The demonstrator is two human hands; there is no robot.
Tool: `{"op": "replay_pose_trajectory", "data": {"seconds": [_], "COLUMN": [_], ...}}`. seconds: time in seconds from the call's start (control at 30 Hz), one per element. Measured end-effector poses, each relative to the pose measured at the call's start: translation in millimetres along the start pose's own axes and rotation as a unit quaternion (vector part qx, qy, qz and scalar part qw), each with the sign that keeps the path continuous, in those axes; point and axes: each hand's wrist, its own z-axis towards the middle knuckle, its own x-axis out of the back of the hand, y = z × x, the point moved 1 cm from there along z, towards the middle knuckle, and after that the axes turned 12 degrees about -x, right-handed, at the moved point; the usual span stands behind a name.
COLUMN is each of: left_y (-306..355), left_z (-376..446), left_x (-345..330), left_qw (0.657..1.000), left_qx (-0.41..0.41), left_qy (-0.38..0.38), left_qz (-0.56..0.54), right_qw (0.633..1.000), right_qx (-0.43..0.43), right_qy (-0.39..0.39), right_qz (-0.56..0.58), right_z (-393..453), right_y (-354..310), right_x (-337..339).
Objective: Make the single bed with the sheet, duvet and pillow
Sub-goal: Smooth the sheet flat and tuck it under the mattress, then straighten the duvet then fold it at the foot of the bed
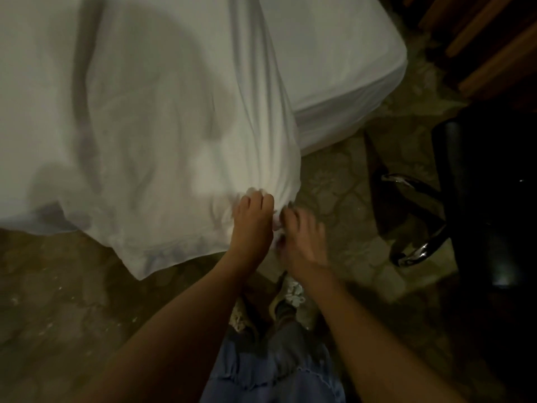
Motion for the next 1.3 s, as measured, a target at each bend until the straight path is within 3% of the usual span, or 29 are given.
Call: {"op": "replay_pose_trajectory", "data": {"seconds": [0.1,0.27,0.4,0.47,0.57,0.73,0.8,0.9,0.97,1.07,1.13,1.3], "left_y": [-14,-18,-31,-42,-44,-20,-9,-4,-14,-29,-26,-15], "left_z": [-8,-5,-15,-17,-8,8,-10,-52,-58,-50,-60,-75], "left_x": [-2,-2,-2,4,22,58,46,2,-2,26,28,-10], "left_qw": [0.999,0.996,0.997,0.999,0.999,0.994,0.997,0.997,0.995,0.999,0.999,0.986], "left_qx": [-0.036,-0.060,-0.035,-0.010,-0.047,-0.079,-0.062,-0.043,-0.048,-0.038,-0.035,-0.008], "left_qy": [0.014,0.057,0.041,0.014,-0.007,0.071,0.053,-0.062,-0.087,-0.014,-0.004,-0.145], "left_qz": [0.036,0.031,0.062,0.051,0.009,-0.018,-0.008,-0.006,-0.016,-0.032,-0.029,-0.077], "right_qw": [0.999,0.987,0.978,0.978,0.973,0.960,0.967,0.984,0.986,0.986,0.987,0.991], "right_qx": [0.018,0.094,0.121,0.146,0.196,0.215,0.206,0.170,0.165,0.147,0.127,0.118], "right_qy": [0.041,0.127,0.148,0.134,0.123,0.172,0.147,0.055,0.020,0.056,0.067,-0.055], "right_qz": [-0.010,0.013,0.082,0.069,0.022,0.041,0.030,-0.004,0.012,0.055,0.069,-0.005], "right_z": [29,40,52,58,65,70,53,7,4,14,3,-21], "right_y": [-43,-40,-34,-29,-22,-12,-5,6,-2,-21,-24,-7], "right_x": [-4,-8,-9,-6,2,43,37,-4,-12,9,11,-25]}}
